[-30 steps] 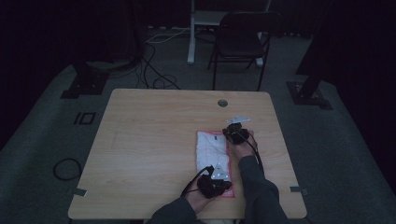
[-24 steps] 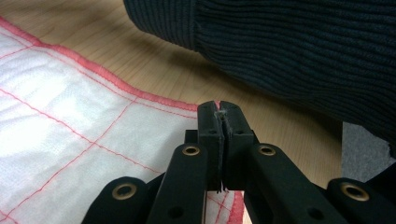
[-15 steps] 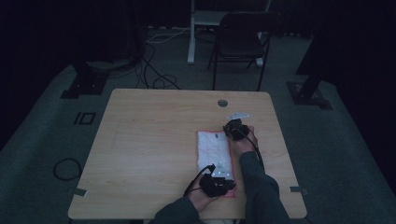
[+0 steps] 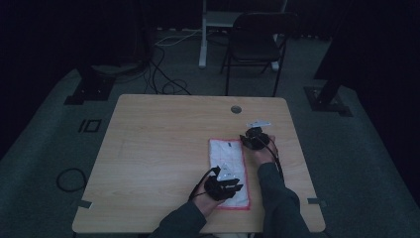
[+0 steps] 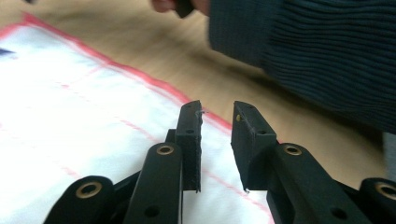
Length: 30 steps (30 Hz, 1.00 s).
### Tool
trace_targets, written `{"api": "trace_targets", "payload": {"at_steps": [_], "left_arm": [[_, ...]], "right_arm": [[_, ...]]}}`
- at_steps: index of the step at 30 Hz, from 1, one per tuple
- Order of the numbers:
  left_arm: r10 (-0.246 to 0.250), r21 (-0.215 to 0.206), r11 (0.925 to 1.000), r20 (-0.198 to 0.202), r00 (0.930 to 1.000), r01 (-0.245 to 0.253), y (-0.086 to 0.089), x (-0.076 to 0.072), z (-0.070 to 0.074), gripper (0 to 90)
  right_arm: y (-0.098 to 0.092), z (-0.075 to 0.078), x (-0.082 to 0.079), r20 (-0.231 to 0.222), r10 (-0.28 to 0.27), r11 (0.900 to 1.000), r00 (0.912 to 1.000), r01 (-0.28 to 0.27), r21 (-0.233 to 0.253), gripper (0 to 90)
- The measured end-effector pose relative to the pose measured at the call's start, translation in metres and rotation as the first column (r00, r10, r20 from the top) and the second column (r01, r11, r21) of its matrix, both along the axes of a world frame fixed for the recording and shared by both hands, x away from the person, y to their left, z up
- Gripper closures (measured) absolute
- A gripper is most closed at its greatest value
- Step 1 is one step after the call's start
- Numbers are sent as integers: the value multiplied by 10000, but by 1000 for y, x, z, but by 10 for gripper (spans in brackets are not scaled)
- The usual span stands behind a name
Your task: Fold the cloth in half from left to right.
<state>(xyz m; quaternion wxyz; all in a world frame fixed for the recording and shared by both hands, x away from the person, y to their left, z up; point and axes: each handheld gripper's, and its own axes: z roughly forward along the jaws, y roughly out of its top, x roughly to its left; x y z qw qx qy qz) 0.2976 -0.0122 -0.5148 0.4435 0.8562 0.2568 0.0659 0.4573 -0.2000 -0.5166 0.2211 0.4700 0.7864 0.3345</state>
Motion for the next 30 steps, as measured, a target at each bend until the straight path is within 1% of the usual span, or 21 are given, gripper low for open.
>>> {"api": "trace_targets", "payload": {"at_steps": [1, 3, 4, 6, 8, 9, 12, 15, 18, 19, 21, 22, 23, 24, 25, 27, 28, 29, 30], "left_arm": [[210, 26, 9998, 118, 9997, -210, 4, 4, 0, 724], [412, 107, 9991, 191, 9990, -414, 9, 9, -1, 715], [412, 107, 9991, 191, 9990, -414, 9, 9, -1, 714], [616, 116, 9980, 218, 9979, -619, 15, 16, 0, 715], [673, 102, 9977, 250, 9974, -675, 17, 18, 1, 714], [770, 98, 9970, 315, 9965, -773, 20, 22, 2, 714], [879, 114, 9960, 371, 9954, -884, 24, 26, 3, 709], [1189, 51, 9929, 444, 9919, -1192, 32, 33, 4, 709], [1325, 28, 9912, 442, 9902, -1327, 36, 37, 4, 708], [1531, -151, 9882, 335, 9876, -1527, 40, 40, 3, 708], [1696, -211, 9854, 280, 9851, -1690, 44, 44, 3, 709], [1696, -211, 9854, 280, 9851, -1690, 44, 44, 3, 708], [1847, -237, 9826, 286, 9824, -1840, 48, 47, 2, 708], [1847, -237, 9826, 286, 9824, -1840, 48, 47, 2, 708], [1976, -260, 9801, 292, 9799, -1968, 51, 50, 2, 707], [2061, -165, 9785, 440, 9775, -2056, 55, 54, 3, 705], [2061, -165, 9785, 440, 9775, -2056, 55, 54, 3, 705], [2116, -163, 9773, 467, 9762, -2111, 58, 56, 3, 705], [2235, -179, 9747, 483, 9735, -2229, 61, 59, 3, 704]], "right_arm": [[-1, -1, -1, -43, -46, 9999, 10000, 47, 124, 660], [-2, -2, -2, -54, -94, 9995, 9999, 96, 317, 649], [-2, -2, -3, -44, -95, 9992, 9999, 97, 383, 646], [-1, -4, -4, -84, -48, 9992, 10000, 52, 408, 647], [-1, -5, -5, -152, 102, 9987, 9998, -94, 505, 683], [-1, -6, -6, -166, 167, 9984, 9997, -157, 547, 688], [-1, -6, -7, -156, 203, 9980, 9997, -193, 606, 689], [-2, -5, -7, -115, 174, 9978, 9998, -166, 641, 678], [-2, -5, -8, -109, 146, 9976, 9998, -139, 674, 677], [-3, -5, -8, -122, 135, 9970, 9998, -125, 761, 684], [-2, -5, -9, -137, 203, 9968, 9997, -192, 781, 693], [-1, -5, -9, -116, 238, 9968, 9997, -228, 769, 692], [-1, -5, -9, -116, 249, 9967, 9996, -239, 780, 692], [-1, -5, -9, -116, 249, 9967, 9996, -239, 780, 692], [0, -4, -10, -114, 256, 9965, 9996, -246, 798, 691], [0, -5, -10, -116, 257, 9965, 9996, -247, 796, 687], [0, -5, -10, -116, 257, 9965, 9996, -247, 796, 687], [0, -5, -10, -114, 258, 9966, 9996, -248, 790, 684], [0, -5, -10, -121, 230, 9966, 9997, -220, 790, 678]]}}
